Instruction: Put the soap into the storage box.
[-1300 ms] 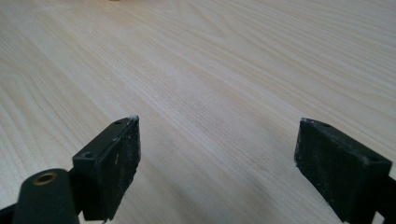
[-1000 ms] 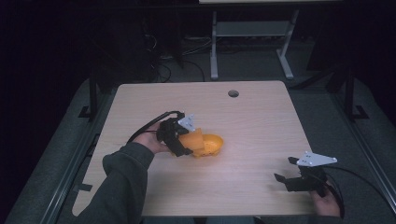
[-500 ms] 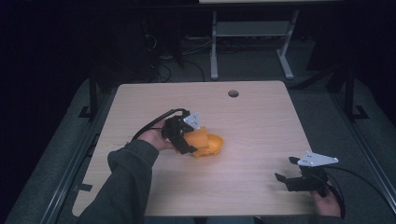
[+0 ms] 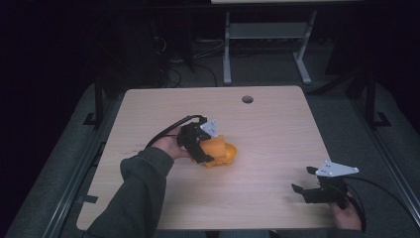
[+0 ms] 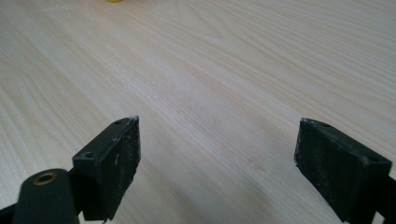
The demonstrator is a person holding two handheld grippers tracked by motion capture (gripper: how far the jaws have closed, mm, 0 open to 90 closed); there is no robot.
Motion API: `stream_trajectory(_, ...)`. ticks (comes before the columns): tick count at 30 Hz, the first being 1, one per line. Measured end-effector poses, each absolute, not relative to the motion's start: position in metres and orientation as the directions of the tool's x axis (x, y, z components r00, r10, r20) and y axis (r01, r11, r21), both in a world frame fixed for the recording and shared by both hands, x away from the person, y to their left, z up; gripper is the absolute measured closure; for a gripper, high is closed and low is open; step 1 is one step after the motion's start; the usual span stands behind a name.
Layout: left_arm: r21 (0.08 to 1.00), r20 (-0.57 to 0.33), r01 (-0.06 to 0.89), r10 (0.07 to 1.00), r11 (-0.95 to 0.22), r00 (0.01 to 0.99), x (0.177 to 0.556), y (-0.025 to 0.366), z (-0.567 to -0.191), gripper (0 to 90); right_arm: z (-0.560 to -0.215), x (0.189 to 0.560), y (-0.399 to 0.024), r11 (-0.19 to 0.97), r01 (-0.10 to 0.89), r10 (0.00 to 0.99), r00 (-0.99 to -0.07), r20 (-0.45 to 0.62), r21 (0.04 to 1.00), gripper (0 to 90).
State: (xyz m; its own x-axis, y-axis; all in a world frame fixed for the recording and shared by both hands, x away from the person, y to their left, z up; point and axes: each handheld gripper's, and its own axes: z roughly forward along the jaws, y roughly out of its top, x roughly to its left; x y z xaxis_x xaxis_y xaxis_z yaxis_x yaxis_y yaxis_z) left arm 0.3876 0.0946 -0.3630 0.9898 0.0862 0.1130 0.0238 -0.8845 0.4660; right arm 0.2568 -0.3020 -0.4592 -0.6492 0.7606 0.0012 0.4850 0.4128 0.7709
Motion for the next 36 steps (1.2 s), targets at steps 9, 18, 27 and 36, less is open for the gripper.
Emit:
stream_trajectory(9,0.465,0.108,0.014,0.073,-0.885,0.992,0.393,0.085,-0.364,20.8,-0.459,0.257,-0.303,0.412,0.484,0.762,-0.648,0.0,0.772,13.9)
stream_trajectory(18,0.461,0.089,0.01,0.057,-0.888,0.994,0.398,0.075,-0.373,20.8,-0.459,0.257,-0.303,0.413,0.483,0.761,-0.649,-0.002,0.772,13.9)
stream_trajectory(27,0.451,0.077,0.007,0.047,-0.892,0.996,0.404,0.069,-0.38,20.8,-0.459,0.257,-0.304,0.414,0.482,0.76,-0.65,-0.002,0.772,13.9)
stream_trajectory(36,0.45,0.052,0.018,0.046,-0.893,0.998,0.408,0.066,-0.386,20.8,-0.459,0.257,-0.303,0.416,0.482,0.759,-0.651,-0.003,0.772,13.9)
